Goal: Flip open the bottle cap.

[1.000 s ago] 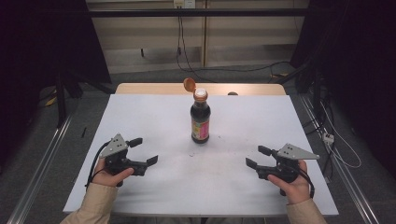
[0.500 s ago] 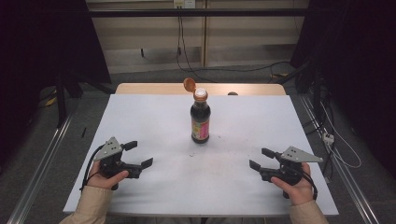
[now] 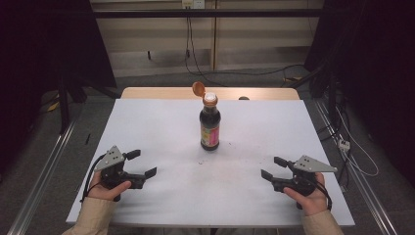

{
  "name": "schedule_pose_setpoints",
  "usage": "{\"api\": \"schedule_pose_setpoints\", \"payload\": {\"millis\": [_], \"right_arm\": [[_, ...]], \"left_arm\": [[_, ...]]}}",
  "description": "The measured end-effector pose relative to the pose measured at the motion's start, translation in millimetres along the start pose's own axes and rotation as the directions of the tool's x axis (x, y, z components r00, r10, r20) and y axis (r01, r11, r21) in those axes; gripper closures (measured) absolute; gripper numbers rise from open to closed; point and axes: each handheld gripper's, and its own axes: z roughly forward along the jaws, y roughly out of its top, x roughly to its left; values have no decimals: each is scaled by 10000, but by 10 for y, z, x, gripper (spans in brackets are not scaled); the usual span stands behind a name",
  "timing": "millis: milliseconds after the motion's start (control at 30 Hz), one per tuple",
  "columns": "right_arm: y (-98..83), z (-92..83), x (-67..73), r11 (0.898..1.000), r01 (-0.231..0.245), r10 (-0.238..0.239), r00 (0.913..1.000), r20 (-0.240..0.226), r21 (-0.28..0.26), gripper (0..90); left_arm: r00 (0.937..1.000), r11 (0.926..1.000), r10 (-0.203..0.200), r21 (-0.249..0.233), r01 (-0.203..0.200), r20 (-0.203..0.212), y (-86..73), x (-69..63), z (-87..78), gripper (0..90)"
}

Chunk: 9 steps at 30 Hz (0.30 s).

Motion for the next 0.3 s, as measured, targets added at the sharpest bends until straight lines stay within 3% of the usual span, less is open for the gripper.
{"api": "schedule_pose_setpoints", "payload": {"millis": [300], "right_arm": [[-23, 11, -9, 9999, 60, -60, 10000, 54, 100, 275]], "left_arm": [[10000, 10000, 38, 71, -38, -44, -9, 5, 17, 65]]}}
